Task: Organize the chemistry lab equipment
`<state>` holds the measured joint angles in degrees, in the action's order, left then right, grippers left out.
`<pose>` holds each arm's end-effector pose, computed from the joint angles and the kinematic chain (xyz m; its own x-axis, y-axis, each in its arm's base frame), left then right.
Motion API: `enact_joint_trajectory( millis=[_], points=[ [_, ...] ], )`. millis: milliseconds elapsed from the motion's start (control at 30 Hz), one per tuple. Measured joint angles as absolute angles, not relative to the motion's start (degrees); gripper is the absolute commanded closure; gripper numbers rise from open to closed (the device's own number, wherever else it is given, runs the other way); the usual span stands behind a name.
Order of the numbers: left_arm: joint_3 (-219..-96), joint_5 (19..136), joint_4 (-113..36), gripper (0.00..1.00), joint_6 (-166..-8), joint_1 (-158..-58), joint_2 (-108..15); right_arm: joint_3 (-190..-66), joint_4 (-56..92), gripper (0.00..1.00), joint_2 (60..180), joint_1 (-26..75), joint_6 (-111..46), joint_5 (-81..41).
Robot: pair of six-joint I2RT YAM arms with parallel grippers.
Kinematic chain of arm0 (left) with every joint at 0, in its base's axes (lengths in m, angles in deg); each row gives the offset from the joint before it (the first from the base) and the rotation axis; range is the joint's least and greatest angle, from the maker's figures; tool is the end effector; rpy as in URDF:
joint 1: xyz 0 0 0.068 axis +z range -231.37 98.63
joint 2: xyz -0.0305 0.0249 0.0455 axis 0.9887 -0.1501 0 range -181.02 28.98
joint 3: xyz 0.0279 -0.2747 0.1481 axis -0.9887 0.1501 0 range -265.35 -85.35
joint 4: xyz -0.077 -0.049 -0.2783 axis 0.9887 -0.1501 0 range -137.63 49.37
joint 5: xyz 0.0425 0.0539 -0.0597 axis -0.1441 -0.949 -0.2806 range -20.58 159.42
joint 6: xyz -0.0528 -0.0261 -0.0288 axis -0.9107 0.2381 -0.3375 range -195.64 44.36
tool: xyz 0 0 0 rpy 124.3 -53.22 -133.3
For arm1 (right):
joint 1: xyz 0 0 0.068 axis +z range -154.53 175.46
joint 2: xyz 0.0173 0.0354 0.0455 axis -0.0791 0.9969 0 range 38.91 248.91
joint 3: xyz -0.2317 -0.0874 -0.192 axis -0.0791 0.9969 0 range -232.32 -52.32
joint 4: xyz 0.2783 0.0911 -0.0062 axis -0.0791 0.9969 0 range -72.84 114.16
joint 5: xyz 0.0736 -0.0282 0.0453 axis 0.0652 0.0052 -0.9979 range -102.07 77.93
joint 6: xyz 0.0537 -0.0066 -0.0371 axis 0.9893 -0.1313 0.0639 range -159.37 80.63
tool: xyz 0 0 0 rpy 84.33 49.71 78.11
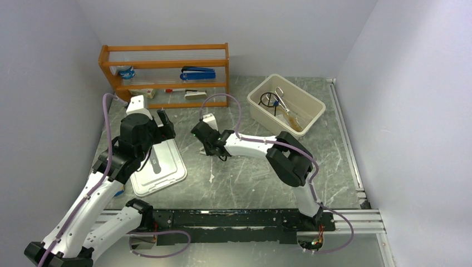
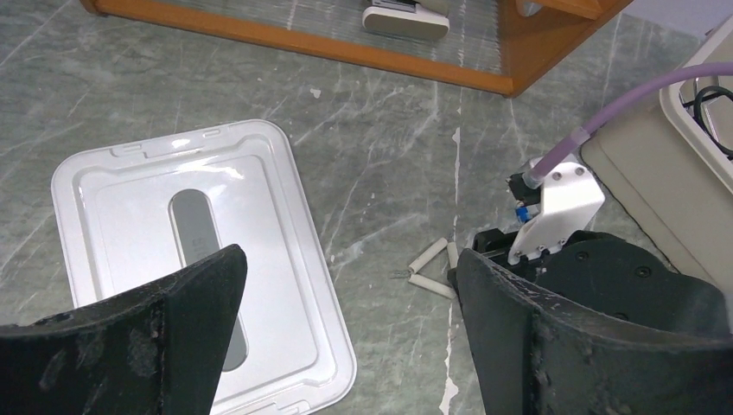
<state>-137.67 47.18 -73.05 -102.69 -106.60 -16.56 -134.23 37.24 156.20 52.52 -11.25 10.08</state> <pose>0.1757 -0.0613 0.3714 -0.3879 -0.2825 -0.8773 -0.1014 0.9592 -0.2640 0.2833 0.4014 0.1727 -0.7066 -0.2878 -0.6464 -0.3719 0.9283 -0.0068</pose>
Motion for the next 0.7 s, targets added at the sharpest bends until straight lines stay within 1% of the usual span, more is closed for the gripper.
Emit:
enact_joint_trajectory(
  millis=[133, 233, 300, 367, 400, 567, 700],
  points=[
    [-137.67, 47.24, -73.05, 0.05, -102.71, -106.60, -16.67, -134.91, 37.21, 0.68, 158.17, 52.52, -11.23, 10.00],
    [-137.67, 47.31, -73.05, 0.05, -102.73, -106.60, -16.71, -135.87, 36.67, 0.73, 159.48, 52.52, -10.92, 9.80],
    [-137.67, 47.33, -73.07, 0.05, -102.84, -106.60, -16.71, -135.95, 36.49, 0.84, 159.59, 52.50, -10.70, 9.69],
    [-137.67, 47.35, -73.07, 0.05, -102.95, -106.60, -16.71, -135.95, 36.27, 0.98, 159.61, 52.44, -10.46, 9.34],
    [-137.67, 47.35, -73.07, 0.05, -103.00, -106.60, -16.71, -135.95, 36.21, 1.00, 159.61, 52.35, -10.26, 9.19],
    [-137.67, 47.37, -73.07, 0.06, -103.08, -106.60, -16.71, -135.04, 34.98, 1.00, 159.07, 51.47, -10.18, 8.82],
    [-137.67, 47.40, -73.07, 0.06, -103.11, -106.60, -16.71, -132.50, 34.92, 1.00, 156.40, 51.04, -12.23, 9.28]
  ],
)
